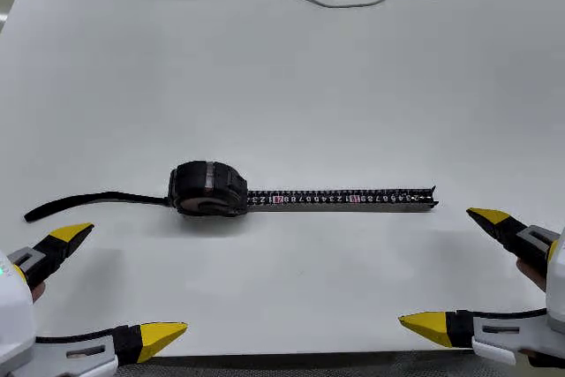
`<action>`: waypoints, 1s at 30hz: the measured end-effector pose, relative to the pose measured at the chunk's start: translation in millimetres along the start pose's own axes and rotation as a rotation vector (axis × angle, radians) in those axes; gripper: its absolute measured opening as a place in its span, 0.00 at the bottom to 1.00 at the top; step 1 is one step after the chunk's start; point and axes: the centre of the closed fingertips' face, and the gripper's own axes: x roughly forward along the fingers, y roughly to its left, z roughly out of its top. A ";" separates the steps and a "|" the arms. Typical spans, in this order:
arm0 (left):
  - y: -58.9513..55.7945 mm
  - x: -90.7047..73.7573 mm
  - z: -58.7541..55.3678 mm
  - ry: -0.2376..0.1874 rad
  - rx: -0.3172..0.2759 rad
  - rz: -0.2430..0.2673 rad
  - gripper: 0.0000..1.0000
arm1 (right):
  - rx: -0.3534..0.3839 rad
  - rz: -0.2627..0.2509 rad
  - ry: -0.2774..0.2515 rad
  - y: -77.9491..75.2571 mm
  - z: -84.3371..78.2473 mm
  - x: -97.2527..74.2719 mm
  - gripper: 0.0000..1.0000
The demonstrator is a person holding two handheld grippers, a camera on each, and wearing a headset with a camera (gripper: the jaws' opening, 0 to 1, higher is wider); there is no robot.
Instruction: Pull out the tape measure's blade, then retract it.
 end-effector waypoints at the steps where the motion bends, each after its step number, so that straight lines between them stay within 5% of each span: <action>1: 0.1 0.1 0.0 -0.001 -0.002 -0.001 0.98 | 0.000 0.001 0.000 0.2 -0.1 -0.1 0.99; 30: -1.8 3.0 7.7 -0.016 -0.002 -0.002 0.98 | -0.004 -0.002 -0.002 0.5 1.7 -0.3 0.99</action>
